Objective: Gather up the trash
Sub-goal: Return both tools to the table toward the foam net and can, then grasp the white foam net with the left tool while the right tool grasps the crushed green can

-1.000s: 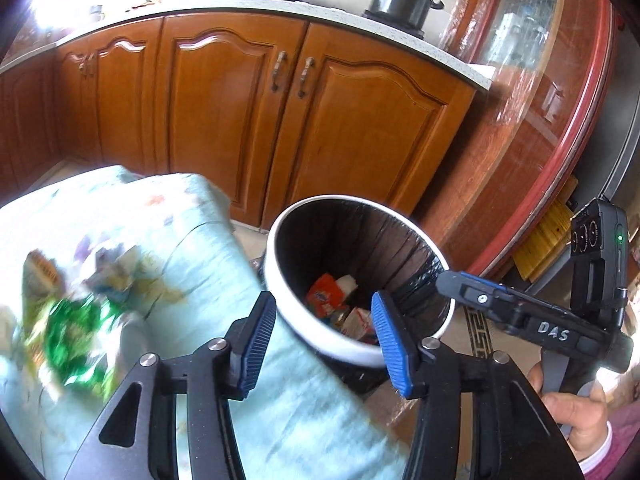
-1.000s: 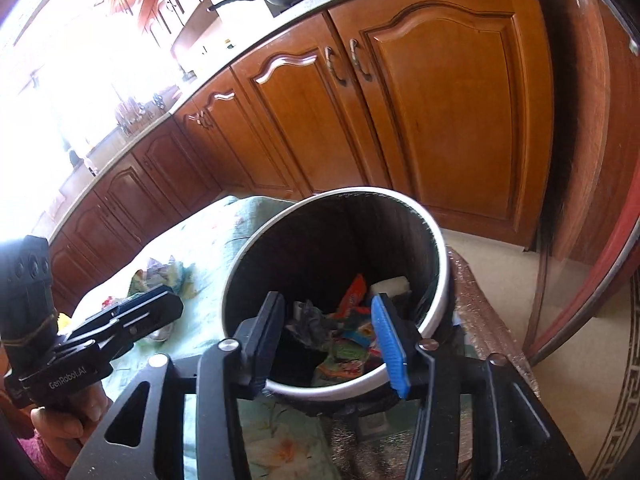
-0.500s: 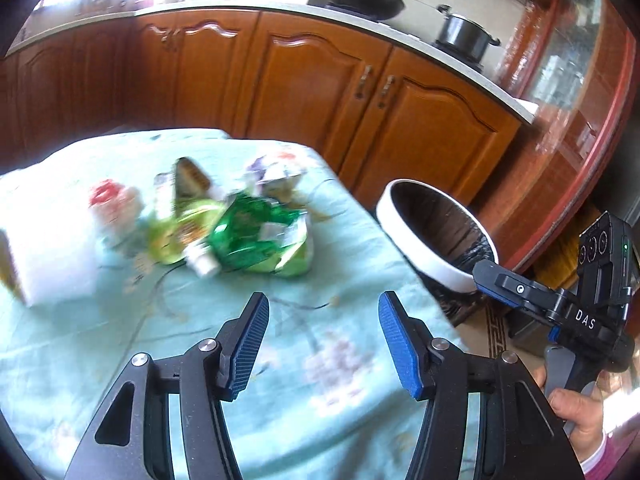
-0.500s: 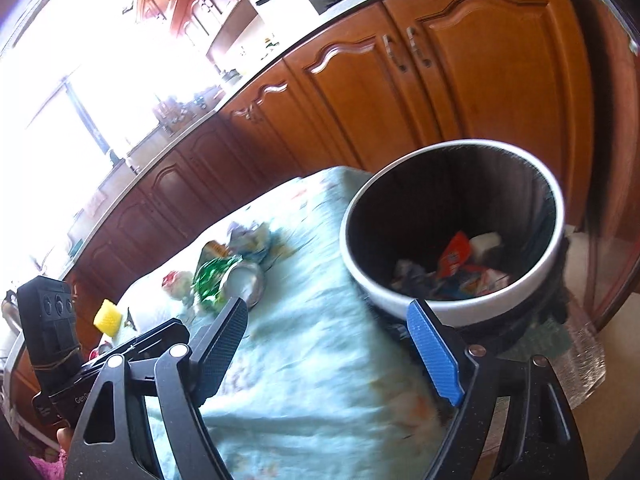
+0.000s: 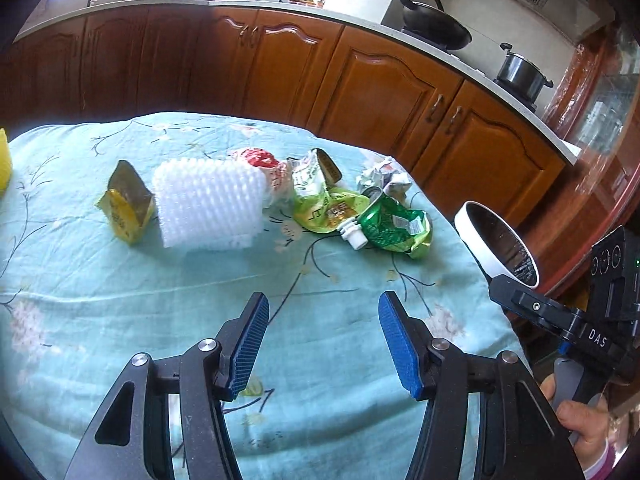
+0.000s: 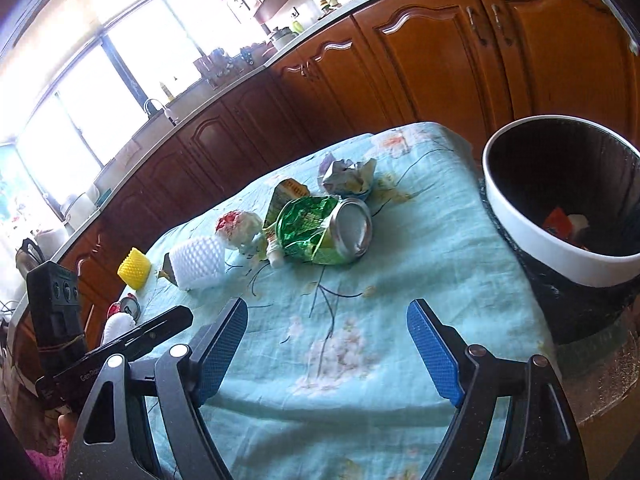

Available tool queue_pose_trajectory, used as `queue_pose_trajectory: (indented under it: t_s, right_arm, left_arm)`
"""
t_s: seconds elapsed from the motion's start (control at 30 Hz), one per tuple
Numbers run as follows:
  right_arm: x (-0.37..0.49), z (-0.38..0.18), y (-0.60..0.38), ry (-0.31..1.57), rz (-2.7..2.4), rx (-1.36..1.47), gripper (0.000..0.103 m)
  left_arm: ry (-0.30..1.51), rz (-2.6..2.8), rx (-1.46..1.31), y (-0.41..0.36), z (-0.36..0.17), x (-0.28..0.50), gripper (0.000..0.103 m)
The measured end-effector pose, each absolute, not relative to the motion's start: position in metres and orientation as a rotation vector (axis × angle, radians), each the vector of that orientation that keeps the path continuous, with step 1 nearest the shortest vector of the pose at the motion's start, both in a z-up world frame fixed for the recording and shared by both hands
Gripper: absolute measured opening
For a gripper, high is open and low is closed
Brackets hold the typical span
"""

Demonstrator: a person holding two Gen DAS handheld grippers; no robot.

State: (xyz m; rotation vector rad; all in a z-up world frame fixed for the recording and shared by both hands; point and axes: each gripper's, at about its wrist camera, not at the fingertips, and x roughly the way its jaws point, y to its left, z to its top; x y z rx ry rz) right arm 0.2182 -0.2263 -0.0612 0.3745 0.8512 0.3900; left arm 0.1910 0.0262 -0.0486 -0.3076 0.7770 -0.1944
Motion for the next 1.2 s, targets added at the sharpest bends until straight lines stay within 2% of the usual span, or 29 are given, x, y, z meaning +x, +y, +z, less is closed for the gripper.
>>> queue_pose_trajectory:
  t_s: [0.4,0.53,0.63,0.87,0.9,0.97,1.0,1.03,1.07,1.13,1.17,1.2]
  right_arm:
    - [0.235,-0.061,-0.192,0.846,0.384,0.314,0.084]
    - [0.249,-0.062,-0.194,0.843,0.336,0.311,0.083]
    - [0.263,-0.064,-0.193,0.849,0.316,0.295,0.083]
    - [0.297,-0.071,-0.182,0.866,0.276,0.234,0.071]
    - [0.303,-0.074,-0.181,0.877,0.269,0.227,0.066]
    - [0.313,-0.083,-0.18,0.91,0.255,0.219,0.057]
    - [0.317,-0.088,-0.181,0.928,0.246,0.22,0.047]
    - [0.318,-0.092,-0.183,0.938,0.242,0.223,0.039]
    - [0.318,-0.093,-0.185,0.934,0.243,0.232,0.03]
    - [0.314,-0.089,-0.189,0.912,0.236,0.23,0.015]
    - [0.311,-0.086,-0.193,0.906,0.234,0.233,0.01]
    - [0.307,-0.084,-0.196,0.903,0.24,0.243,0.01]
  left_arm:
    - [0.747,-0.126,-0.344,0.068,-0.043,0.186,0.057]
    - [0.745,-0.095,-0.314,0.067,-0.04,0.203,0.066]
    - [0.744,-0.078,-0.303,0.067,-0.037,0.219,0.067]
    - [0.765,-0.047,-0.252,0.06,-0.047,0.262,0.065]
    - [0.773,-0.05,-0.247,0.059,-0.05,0.266,0.062]
    - [0.79,-0.064,-0.24,0.055,-0.055,0.274,0.04]
    - [0.805,-0.08,-0.238,0.053,-0.058,0.278,0.032]
    - [0.82,-0.098,-0.242,0.051,-0.061,0.281,0.016]
    - [0.833,-0.113,-0.25,0.05,-0.064,0.284,0.009]
    - [0.834,-0.131,-0.251,0.048,-0.065,0.284,0.003]
    - [0.831,-0.136,-0.244,0.046,-0.065,0.283,0.002]
    - [0.825,-0.147,-0.239,0.043,-0.063,0.281,0.001]
